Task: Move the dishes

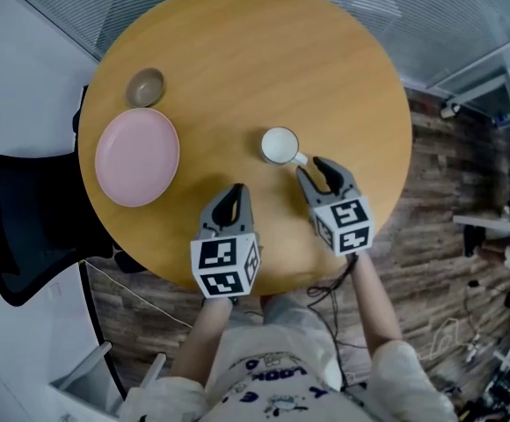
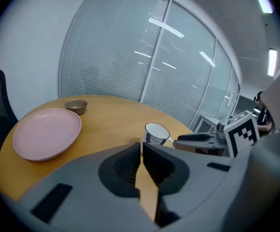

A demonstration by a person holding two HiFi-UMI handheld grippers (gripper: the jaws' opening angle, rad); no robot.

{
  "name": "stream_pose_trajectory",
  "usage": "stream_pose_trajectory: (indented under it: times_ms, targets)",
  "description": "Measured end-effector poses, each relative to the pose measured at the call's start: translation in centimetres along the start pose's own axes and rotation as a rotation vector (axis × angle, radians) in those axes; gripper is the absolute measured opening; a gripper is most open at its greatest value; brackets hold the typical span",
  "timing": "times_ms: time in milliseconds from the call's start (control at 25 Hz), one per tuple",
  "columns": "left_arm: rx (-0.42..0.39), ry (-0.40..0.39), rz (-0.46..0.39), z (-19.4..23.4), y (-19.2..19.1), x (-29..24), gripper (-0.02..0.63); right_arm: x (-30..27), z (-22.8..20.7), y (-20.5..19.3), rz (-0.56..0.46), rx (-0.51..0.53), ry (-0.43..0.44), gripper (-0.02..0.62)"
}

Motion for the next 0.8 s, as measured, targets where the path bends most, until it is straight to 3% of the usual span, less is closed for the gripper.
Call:
stream_pose_trajectory:
  times_ms: [600,800]
  targets:
    - [0.033,0.037,0.084,1.6,-3.6,-1.9,0.018,-2.6,-0.2,-1.4,0.038,0.076,0.095,0.127]
    - [0.055,0.044,0.094,1.9,-4.2,-2.3,0.018,-2.3,0.7,-2.3,-0.007,0.08,0.097,0.126]
Point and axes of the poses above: the fingertips, and each gripper's own axes: x backward along the fingers, z to its left, y out of its top, the point moved 3 cm from there along x, backward along the fingers, and after that the axes turned 12 degrees about y, right-handed, at the moved point
